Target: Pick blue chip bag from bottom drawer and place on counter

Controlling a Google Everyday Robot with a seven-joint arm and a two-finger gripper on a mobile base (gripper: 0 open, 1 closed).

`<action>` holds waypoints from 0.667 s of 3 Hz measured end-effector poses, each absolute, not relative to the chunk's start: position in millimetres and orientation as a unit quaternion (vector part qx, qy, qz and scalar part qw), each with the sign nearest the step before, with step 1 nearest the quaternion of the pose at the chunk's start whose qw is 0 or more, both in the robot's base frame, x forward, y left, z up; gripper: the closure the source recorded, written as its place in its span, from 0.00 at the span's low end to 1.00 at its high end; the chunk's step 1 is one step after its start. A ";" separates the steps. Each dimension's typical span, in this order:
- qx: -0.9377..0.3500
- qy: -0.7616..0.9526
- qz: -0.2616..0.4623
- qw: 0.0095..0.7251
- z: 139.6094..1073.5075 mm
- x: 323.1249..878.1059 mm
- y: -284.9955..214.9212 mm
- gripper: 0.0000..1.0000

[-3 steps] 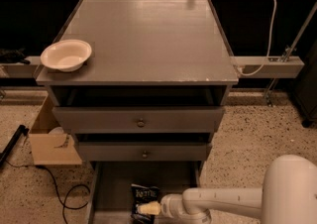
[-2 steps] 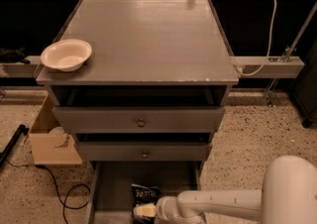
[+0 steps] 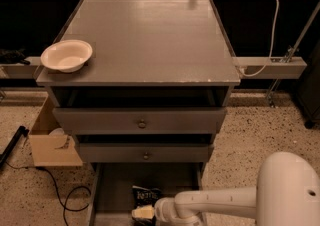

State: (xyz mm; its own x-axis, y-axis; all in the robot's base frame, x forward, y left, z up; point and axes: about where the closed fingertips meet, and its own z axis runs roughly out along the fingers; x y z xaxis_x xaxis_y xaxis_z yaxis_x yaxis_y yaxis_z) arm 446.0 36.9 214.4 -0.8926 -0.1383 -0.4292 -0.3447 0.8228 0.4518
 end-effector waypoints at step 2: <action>-0.146 0.938 0.257 0.178 201.3 446.7 60.9 0.00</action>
Offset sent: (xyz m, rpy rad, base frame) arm 0.0034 0.0311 -0.0194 -0.0495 0.0201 0.0429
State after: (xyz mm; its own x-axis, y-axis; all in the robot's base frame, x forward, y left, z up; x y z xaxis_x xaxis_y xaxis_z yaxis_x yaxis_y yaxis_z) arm 446.7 60.9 201.3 -0.8941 -0.1820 -0.4092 -0.3653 0.8249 0.4313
